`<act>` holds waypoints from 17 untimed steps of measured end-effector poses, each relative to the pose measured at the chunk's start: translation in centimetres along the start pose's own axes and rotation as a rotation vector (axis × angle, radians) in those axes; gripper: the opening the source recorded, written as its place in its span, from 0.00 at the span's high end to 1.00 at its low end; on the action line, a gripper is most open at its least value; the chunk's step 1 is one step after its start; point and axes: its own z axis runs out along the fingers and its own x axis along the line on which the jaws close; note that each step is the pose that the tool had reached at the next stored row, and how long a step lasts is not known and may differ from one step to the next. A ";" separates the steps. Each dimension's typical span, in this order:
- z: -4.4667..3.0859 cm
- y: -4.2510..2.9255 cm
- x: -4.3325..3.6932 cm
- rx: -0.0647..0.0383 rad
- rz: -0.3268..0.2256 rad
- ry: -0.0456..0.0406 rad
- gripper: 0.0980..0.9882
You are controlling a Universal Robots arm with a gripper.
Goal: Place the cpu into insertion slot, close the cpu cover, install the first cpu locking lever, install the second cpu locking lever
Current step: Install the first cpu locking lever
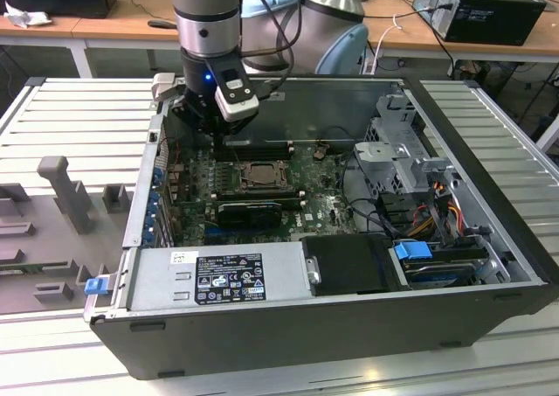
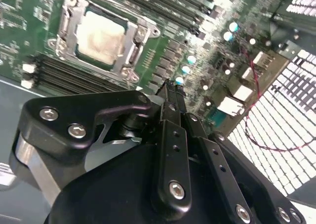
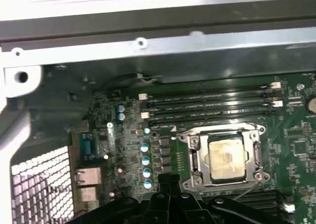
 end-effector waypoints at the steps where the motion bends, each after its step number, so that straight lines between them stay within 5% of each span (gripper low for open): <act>1: 0.16 0.23 0.14 0.000 -0.001 0.0000 0.99; 10: 0.84 3.12 0.44 -0.004 -0.016 0.0008 0.99; 13: 0.90 3.34 -0.64 -0.004 -0.020 0.0013 0.99; 17: 0.96 3.38 -1.02 -0.004 -0.020 0.0012 0.99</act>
